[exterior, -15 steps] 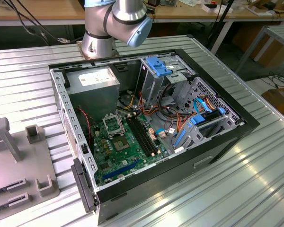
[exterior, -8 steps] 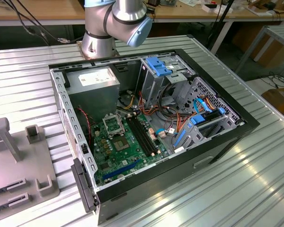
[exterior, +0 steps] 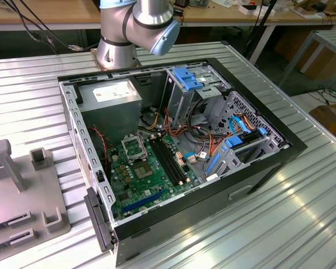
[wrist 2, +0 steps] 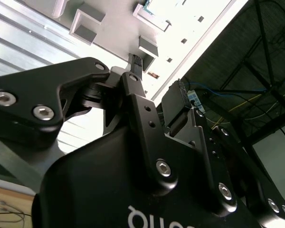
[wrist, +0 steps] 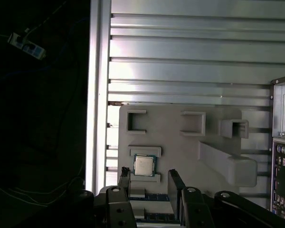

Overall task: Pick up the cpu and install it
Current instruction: 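Pick up the cpu and move it towards the insertion slot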

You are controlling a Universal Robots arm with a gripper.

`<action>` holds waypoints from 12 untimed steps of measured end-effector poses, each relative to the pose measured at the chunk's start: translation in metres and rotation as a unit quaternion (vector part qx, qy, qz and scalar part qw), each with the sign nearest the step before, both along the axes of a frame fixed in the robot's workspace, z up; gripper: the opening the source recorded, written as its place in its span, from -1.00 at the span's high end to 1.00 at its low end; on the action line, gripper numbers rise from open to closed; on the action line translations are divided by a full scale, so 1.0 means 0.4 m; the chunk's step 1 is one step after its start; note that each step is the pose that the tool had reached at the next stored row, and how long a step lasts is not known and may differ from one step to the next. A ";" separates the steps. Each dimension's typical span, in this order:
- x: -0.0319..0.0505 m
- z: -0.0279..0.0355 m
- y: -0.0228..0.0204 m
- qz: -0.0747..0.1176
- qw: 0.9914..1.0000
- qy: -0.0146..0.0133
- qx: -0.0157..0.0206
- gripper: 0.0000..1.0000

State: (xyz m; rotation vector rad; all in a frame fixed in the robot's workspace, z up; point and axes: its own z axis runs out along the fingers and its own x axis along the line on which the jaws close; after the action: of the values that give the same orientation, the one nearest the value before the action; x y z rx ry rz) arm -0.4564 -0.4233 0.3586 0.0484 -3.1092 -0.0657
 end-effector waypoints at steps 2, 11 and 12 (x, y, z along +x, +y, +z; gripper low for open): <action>0.000 0.000 0.000 0.000 1.000 0.000 0.000 0.11; -0.001 -0.003 -0.001 0.000 1.000 0.000 0.000 0.11; -0.001 -0.007 -0.003 0.000 1.000 0.000 0.000 0.11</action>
State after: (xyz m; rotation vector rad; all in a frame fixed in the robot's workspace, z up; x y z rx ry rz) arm -0.4566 -0.4246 0.3559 0.0492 -3.1091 -0.0657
